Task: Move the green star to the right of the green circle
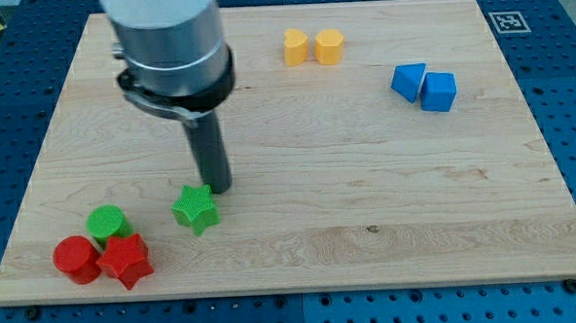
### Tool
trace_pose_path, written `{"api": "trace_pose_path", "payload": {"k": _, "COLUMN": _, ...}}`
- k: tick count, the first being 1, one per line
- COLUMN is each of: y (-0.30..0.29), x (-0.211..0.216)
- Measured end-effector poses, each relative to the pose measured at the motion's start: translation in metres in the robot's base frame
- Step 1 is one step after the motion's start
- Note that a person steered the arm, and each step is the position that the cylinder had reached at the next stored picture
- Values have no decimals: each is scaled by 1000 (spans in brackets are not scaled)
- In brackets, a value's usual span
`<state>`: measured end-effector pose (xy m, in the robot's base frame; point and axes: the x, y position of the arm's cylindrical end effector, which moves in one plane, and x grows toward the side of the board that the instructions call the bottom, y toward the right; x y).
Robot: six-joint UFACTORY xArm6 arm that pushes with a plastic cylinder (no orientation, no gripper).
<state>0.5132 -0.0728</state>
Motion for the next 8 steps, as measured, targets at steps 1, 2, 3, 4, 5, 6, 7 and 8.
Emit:
{"api": "trace_pose_path", "payload": {"k": 1, "y": 25, "x": 21}}
{"api": "trace_pose_path", "payload": {"k": 2, "y": 26, "x": 32}}
{"api": "trace_pose_path", "payload": {"k": 3, "y": 4, "x": 32}}
{"api": "trace_pose_path", "payload": {"k": 4, "y": -29, "x": 32}}
{"api": "trace_pose_path", "payload": {"k": 5, "y": -52, "x": 32}}
{"api": "trace_pose_path", "payload": {"k": 6, "y": -54, "x": 19}}
{"api": "trace_pose_path", "payload": {"k": 7, "y": -50, "x": -59}}
{"api": "trace_pose_path", "payload": {"k": 8, "y": -47, "x": -142}}
